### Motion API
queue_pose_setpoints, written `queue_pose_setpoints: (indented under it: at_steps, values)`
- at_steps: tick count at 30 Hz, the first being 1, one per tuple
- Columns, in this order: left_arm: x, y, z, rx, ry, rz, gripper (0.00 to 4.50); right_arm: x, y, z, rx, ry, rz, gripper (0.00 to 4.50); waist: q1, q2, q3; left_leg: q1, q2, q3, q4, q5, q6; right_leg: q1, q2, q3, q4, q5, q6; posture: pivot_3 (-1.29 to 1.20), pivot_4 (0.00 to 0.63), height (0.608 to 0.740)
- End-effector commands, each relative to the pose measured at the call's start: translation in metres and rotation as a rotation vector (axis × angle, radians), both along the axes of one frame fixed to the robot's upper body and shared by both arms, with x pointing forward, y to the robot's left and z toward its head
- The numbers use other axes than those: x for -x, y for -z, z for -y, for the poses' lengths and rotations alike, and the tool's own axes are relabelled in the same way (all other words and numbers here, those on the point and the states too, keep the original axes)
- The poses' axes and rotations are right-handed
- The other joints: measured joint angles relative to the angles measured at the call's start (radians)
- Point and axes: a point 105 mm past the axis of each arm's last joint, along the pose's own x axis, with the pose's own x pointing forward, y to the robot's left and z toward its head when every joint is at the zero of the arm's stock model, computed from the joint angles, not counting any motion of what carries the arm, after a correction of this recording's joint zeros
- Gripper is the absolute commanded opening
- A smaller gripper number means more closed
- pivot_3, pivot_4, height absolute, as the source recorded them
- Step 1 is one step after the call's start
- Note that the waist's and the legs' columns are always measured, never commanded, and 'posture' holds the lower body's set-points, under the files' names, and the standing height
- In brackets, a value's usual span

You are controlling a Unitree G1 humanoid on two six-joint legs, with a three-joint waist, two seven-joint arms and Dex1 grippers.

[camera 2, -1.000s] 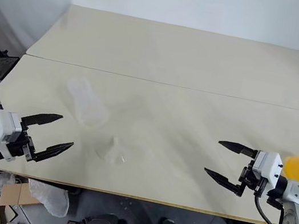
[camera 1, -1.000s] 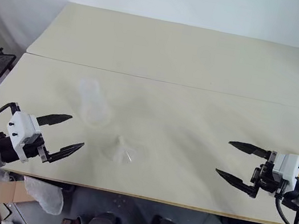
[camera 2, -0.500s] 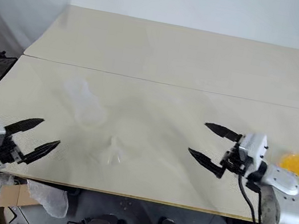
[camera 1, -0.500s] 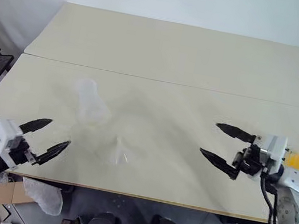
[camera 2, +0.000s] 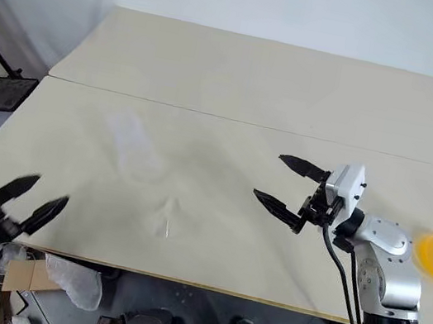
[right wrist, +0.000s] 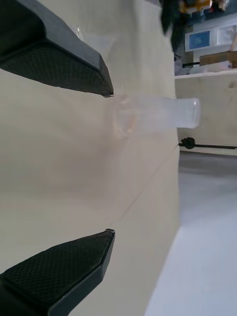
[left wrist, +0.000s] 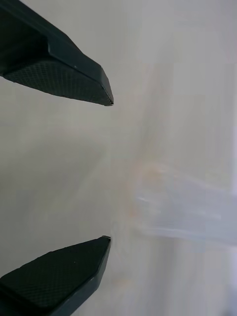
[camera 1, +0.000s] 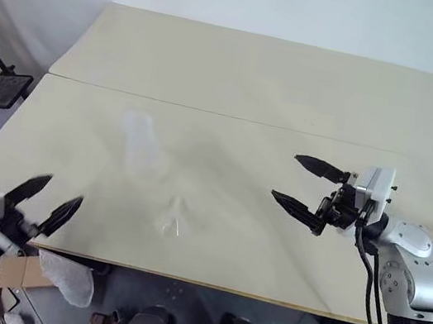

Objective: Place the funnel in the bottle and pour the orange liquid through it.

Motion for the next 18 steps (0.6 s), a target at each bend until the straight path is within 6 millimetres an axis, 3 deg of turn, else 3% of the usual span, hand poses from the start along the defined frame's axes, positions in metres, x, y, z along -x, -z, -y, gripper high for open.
queue_pose_setpoints:
  at_steps: [1,3,7,18]
  values:
    - [-0.02,-0.02,0.019,-0.004,0.069,0.03,4.5,0.003,-0.003,0.013,0.015,0.04,0.019,4.48,-0.004,0.0,0.0,0.0,0.0,0.001,0.0,0.0,0.0,0.0,0.0,0.0,0.0,0.0,0.0,0.0,0.15,0.74]
    - [-0.038,-0.025,0.033,-0.005,0.126,0.025,4.5,0.005,-0.002,0.013,0.011,0.046,0.017,4.48,-0.006,0.0,0.0,0.001,0.0,0.001,0.0,0.0,0.0,-0.001,0.002,0.0,0.001,0.0,0.0,0.0,0.15,0.74]
    - [-0.063,-0.027,0.041,-0.036,0.153,0.013,4.5,0.007,0.0,0.01,0.002,0.045,0.015,4.48,-0.016,0.0,0.0,0.002,0.0,0.004,0.0,0.0,0.0,-0.002,0.005,-0.003,0.004,0.0,0.0,0.0,0.15,0.74]
    - [-0.087,-0.039,0.062,-0.04,0.246,0.053,4.5,0.012,0.003,0.008,-0.027,0.081,0.019,4.48,-0.01,0.0,0.0,0.001,-0.001,0.004,0.001,0.0,0.0,-0.002,0.007,-0.005,0.005,0.0,0.0,0.0,0.15,0.74]
